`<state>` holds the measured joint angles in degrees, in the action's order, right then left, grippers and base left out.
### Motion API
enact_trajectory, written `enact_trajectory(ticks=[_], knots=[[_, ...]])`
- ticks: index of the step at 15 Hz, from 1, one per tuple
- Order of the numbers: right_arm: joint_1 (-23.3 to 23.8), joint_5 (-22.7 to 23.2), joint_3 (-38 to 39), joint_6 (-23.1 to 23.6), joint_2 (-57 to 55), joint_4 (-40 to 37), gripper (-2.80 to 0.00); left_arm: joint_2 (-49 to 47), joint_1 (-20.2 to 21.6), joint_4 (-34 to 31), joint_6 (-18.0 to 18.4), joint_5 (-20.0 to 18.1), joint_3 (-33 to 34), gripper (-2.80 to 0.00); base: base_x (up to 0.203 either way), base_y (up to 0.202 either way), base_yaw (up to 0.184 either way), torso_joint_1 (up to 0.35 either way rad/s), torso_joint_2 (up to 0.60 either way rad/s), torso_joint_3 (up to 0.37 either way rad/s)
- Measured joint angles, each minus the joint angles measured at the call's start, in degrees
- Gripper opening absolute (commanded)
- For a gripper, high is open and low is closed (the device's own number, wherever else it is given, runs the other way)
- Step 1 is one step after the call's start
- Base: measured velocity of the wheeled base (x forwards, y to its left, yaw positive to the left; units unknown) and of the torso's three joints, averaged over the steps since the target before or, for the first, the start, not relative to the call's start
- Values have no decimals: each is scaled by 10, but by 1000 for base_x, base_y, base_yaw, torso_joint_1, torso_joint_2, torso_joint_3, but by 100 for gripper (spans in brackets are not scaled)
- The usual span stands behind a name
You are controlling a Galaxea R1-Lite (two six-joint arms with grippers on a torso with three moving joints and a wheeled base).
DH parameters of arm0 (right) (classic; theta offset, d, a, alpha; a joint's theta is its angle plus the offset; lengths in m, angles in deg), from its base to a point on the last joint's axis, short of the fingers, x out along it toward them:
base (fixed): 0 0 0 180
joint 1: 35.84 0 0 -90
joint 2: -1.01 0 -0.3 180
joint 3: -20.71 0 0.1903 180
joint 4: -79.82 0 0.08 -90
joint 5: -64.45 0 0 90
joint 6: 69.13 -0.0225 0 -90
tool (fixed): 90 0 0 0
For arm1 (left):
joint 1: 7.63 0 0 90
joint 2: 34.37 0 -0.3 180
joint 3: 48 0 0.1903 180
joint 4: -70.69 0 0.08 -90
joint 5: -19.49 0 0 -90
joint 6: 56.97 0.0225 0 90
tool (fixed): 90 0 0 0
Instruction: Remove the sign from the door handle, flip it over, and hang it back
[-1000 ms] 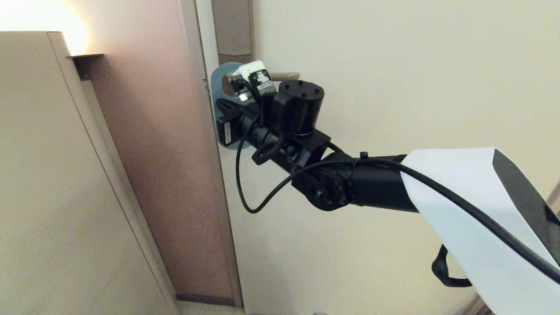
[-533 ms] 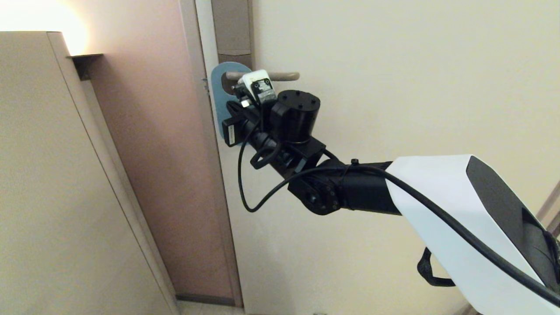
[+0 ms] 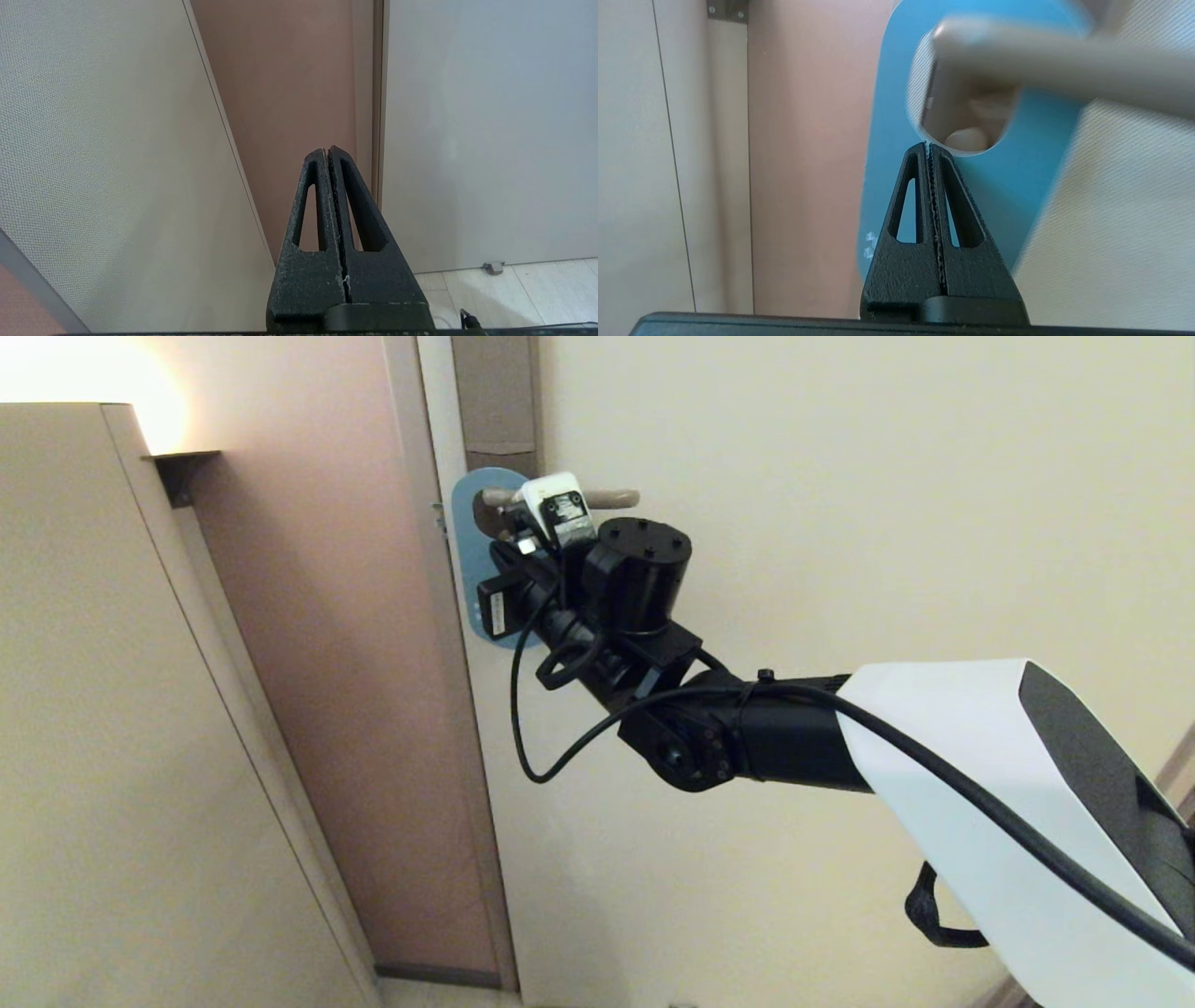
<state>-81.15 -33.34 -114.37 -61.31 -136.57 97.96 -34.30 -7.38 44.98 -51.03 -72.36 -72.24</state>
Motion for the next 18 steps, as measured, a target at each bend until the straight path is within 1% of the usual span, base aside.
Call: enact_trajectory(ticks=[2, 5, 9, 11, 13, 14, 16, 18], knots=[[0, 0, 25, 0, 20, -1, -280, 0, 0, 0, 0, 0, 0, -280, 0, 0, 0, 0, 0, 0], [1, 2, 96, 1, 62, -3, -280, 0, 0, 0, 0, 0, 0, -280, 0, 0, 0, 0, 0, 0], [8, 4, 239, 11, 139, -6, -280, 0, 0, 0, 0, 0, 0, -280, 0, 0, 0, 0, 0, 0], [23, 4, 325, 10, 189, -28, -280, 0, 0, 0, 0, 0, 0, -280, 0, 0, 0, 0, 0, 0], [63, 4, 408, 9, 255, -80, -280, 0, 0, 0, 0, 0, 0, -280, 0, 0, 0, 0, 0, 0], [95, 5, 441, 9, 287, -109, -280, 0, 0, 0, 0, 0, 0, -280, 0, 0, 0, 0, 0, 0], [173, 7, 502, 5, 354, -160, -280, 0, 0, 0, 0, 0, 0, -280, 0, 0, 0, 0, 0, 0], [237, 8, 551, -4, 414, -178, -280, 0, 0, 0, 0, 0, 0, -280, 0, 0, 0, 0, 0, 0]])
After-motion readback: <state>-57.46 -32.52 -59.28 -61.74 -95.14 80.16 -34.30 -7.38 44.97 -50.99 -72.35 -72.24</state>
